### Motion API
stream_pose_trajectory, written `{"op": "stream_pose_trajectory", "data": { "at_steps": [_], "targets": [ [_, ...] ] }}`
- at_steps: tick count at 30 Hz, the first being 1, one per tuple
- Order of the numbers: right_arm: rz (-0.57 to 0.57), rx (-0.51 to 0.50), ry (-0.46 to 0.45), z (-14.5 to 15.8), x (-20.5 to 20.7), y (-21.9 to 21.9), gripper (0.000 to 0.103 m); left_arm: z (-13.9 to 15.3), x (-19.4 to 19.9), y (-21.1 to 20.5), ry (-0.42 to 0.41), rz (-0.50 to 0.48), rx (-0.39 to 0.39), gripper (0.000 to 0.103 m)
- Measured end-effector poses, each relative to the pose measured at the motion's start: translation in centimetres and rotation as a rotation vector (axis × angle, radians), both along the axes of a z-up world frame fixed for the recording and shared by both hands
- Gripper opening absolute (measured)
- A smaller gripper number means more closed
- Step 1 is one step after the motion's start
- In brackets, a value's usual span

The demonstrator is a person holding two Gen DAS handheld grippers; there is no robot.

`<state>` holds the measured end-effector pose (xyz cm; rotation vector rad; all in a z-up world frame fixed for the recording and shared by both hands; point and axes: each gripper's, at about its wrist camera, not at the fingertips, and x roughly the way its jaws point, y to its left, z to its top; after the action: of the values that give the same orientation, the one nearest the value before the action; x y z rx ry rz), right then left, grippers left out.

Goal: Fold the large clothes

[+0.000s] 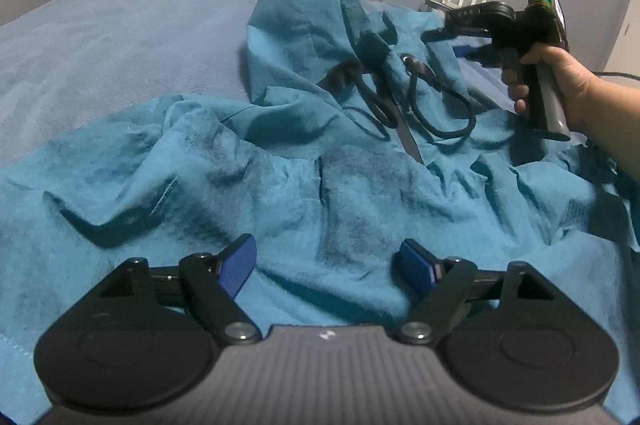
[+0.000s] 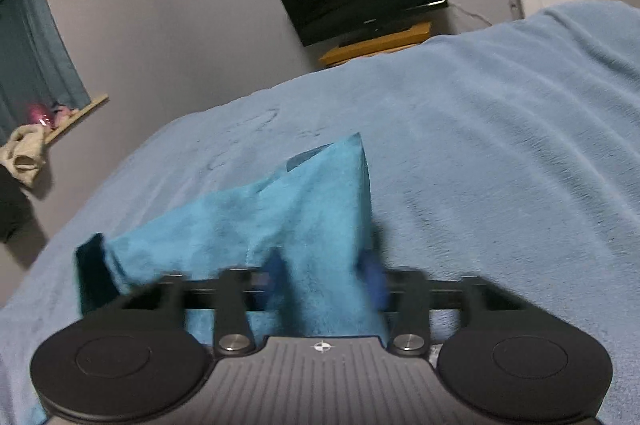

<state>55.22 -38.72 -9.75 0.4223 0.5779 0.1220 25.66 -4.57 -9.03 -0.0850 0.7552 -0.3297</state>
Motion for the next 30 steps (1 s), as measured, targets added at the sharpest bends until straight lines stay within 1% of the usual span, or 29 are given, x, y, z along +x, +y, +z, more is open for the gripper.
{"op": "stream_pose_trajectory", "data": {
  "at_steps": [2, 3, 4, 6, 10, 12, 14, 17, 19, 21, 24, 26, 28, 30],
  "targets": [
    [0.010, -0.015, -0.037, 0.8, -0.7, 0.2, 0.009, -0.1, 0.0, 0.0, -0.006, -0.001, -0.002, 0.078],
    [0.025, -0.013, -0.070, 1.3, -1.4, 0.3, 0.004, -0.1, -0.1, 0.0, -0.008, -0.002, -0.002, 0.078],
    [0.032, -0.011, -0.101, 1.9, -2.2, 0.3, 0.003, -0.1, -0.1, 0.0, -0.012, -0.002, -0.002, 0.078],
    [0.050, -0.009, -0.158, 3.1, -4.2, 0.4, 0.002, 0.0, -0.3, 0.1, -0.018, -0.002, -0.008, 0.078],
    [0.092, -0.054, -0.255, 5.4, -9.4, 1.2, 0.002, 0.2, -1.2, 0.7, -0.041, 0.011, -0.025, 0.078],
    [0.113, -0.092, -0.295, 6.2, -12.4, 1.7, 0.002, 0.7, -1.9, 1.1, -0.055, 0.021, -0.035, 0.078],
    [0.122, -0.116, -0.328, 6.7, -15.7, 2.4, 0.002, 1.4, -2.7, 1.6, -0.079, 0.040, -0.044, 0.078],
    [0.132, -0.108, -0.354, 6.5, -20.7, 2.8, 0.002, 2.9, -3.9, 3.0, -0.118, 0.086, -0.060, 0.078],
    [0.147, -0.114, -0.350, 6.1, -23.9, 3.4, 0.002, 3.8, -4.2, 4.1, -0.142, 0.121, -0.075, 0.078],
    [0.174, -0.154, -0.339, 5.5, -27.5, 4.2, 0.002, 4.4, -4.7, 5.3, -0.164, 0.157, -0.091, 0.078],
    [0.228, -0.203, -0.294, 4.3, -31.4, 5.6, 0.002, 5.0, -5.0, 6.9, -0.180, 0.197, -0.120, 0.078],
    [0.234, -0.192, -0.252, 3.6, -33.7, 5.9, 0.003, 5.3, -5.2, 7.6, -0.191, 0.225, -0.133, 0.078],
    [0.240, -0.163, -0.202, 3.0, -35.3, 5.8, 0.011, 5.5, -5.2, 7.9, -0.201, 0.239, -0.147, 0.078],
    [0.211, -0.159, -0.154, 2.7, -37.1, 5.4, 0.025, 6.0, -5.6, 8.5, -0.221, 0.258, -0.169, 0.078]
  ]
}}
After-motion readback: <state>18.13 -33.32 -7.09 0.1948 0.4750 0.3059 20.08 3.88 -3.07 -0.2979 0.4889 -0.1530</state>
